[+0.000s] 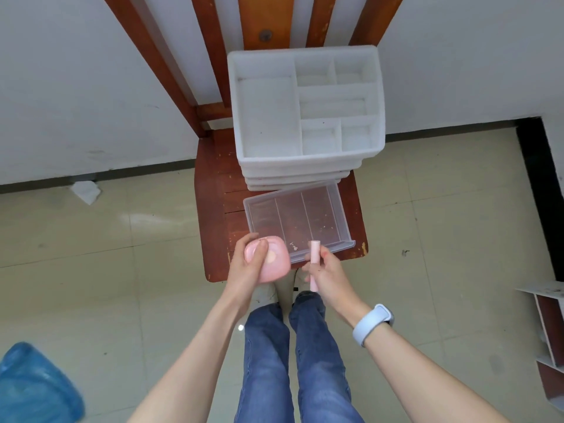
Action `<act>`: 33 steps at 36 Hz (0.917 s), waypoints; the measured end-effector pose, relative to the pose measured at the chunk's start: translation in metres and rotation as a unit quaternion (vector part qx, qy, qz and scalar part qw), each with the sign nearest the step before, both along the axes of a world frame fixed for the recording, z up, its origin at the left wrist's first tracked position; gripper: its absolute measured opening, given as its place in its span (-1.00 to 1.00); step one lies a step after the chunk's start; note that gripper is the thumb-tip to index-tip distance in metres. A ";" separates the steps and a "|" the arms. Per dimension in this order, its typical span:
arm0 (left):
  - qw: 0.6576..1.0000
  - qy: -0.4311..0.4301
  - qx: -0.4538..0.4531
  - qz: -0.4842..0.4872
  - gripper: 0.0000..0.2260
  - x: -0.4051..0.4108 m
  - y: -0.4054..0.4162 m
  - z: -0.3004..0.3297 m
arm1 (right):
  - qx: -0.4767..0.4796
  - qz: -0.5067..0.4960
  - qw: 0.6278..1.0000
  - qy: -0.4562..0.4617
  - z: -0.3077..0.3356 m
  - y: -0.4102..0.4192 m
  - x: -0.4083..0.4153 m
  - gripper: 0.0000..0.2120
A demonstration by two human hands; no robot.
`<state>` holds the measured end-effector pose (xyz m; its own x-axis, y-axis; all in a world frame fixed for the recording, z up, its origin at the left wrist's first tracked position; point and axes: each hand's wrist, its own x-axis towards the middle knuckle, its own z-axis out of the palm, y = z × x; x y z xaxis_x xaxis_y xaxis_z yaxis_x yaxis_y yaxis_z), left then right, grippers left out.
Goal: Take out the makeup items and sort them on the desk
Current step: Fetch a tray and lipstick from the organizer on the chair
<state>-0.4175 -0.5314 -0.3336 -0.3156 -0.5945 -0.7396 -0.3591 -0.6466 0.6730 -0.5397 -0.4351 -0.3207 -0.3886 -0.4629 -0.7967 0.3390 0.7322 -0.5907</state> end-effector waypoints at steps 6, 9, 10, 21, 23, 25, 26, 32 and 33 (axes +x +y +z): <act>0.999 0.002 -0.004 -0.047 -0.94 0.015 -0.004 0.005 | -0.045 0.007 0.998 0.036 0.008 -0.007 0.000 -0.62; 0.997 0.000 0.000 -0.071 -0.94 0.017 -0.004 0.007 | -0.064 0.000 0.996 0.055 0.011 -0.010 0.010 -0.80; 0.997 0.002 0.003 -0.074 -0.94 0.018 -0.004 0.008 | -0.065 0.004 0.995 0.069 0.012 -0.010 0.014 -0.85; 0.999 -0.029 -0.008 -0.017 -0.89 0.016 -0.003 0.013 | -0.081 0.058 0.984 0.147 0.023 -0.018 0.027 -0.70; 0.999 -0.031 0.003 -0.010 -0.84 0.015 -0.005 0.013 | -0.091 0.039 0.986 0.137 0.026 -0.018 0.030 -0.70; 0.999 -0.035 0.015 -0.009 -0.74 0.013 -0.008 0.013 | -0.094 0.037 0.987 0.127 0.028 -0.020 0.034 -0.69; 0.999 -0.036 0.019 -0.011 -0.72 0.011 -0.009 0.013 | -0.094 0.045 0.987 0.126 0.029 -0.021 0.036 -0.68; 0.999 -0.042 0.013 0.023 -0.90 0.005 -0.010 0.014 | -0.111 0.041 0.989 0.093 0.030 -0.027 0.039 -0.65; 0.998 -0.049 0.013 0.037 -0.92 0.004 -0.011 0.014 | -0.110 0.021 0.990 0.088 0.029 -0.026 0.036 -0.68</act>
<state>-0.4132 -0.5423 -0.3200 -0.1962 -0.5931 -0.7808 -0.3726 -0.6915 0.6189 -0.5033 -0.4615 -0.2918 -0.4893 -0.6369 -0.5958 0.1882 0.5899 -0.7852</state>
